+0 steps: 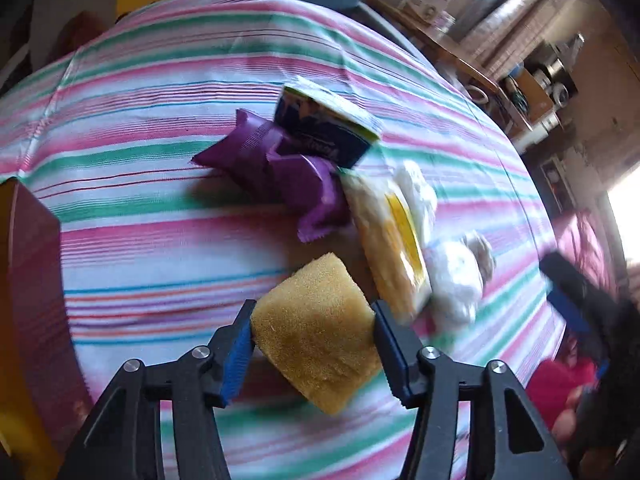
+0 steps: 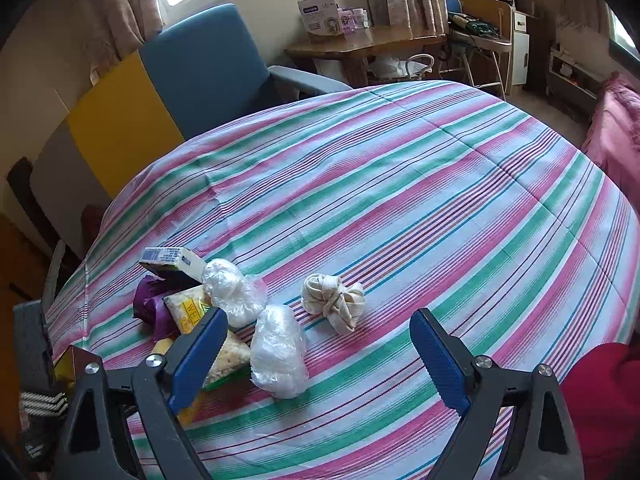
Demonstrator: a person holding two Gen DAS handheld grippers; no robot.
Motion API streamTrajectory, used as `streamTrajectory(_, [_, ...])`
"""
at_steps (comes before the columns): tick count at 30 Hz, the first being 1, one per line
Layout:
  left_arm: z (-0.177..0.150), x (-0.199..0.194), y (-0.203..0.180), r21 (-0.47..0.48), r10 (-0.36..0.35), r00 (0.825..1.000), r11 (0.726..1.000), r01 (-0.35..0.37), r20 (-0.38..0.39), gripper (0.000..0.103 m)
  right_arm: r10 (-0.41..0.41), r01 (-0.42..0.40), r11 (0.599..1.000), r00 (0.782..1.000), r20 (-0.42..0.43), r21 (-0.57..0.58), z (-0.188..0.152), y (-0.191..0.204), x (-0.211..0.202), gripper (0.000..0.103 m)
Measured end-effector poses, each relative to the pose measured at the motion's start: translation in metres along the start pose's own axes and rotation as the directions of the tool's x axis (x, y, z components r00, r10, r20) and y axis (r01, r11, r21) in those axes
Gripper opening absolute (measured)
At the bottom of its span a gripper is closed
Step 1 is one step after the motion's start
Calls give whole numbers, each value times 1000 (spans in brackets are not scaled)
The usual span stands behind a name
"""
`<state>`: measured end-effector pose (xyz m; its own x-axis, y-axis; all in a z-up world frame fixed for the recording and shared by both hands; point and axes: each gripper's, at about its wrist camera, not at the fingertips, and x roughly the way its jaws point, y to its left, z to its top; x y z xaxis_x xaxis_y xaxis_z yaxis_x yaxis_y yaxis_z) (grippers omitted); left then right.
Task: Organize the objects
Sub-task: 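Grasp a purple wrapped packet with the right tool while the left carries the sponge toward the tray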
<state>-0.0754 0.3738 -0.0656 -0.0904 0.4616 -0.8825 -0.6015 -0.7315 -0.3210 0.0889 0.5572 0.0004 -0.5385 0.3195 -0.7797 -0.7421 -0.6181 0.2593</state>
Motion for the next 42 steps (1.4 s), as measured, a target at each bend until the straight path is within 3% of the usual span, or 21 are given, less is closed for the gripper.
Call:
streamTrajectory(4, [-27,-25,-3,77,-18,1000,997,16,26,52,45,-45,998,999,17,-42,-2,10,-4,92])
streamTrajectory(13, [-68,-71,6,156,-81,994,985,69,74,51,139,-143,978,990,-39,-150,-13,36,3,73])
streamTrajectory(21, [-89,-102,9,210,-149,981,970,121,123,51,236,-281,900,957,-169,-333,-28,95,19,71])
streamTrajectory(31, [-105,-135,37,159,-197,964,973,170,179,51,103,-213,850,964,-244,-482,-13,162,93,70])
streamTrajectory(34, [-108,-142,48,133,-195,962,976,172,191,51,36,-173,838,964,-265,-517,-15,172,117,59])
streamTrajectory(36, [-108,-145,55,118,-195,961,978,175,196,51,15,-160,840,962,-274,-518,-16,172,127,43])
streamTrajectory(42, [-112,-151,75,80,-196,956,980,183,219,51,51,-222,803,950,-307,-553,-33,169,105,42])
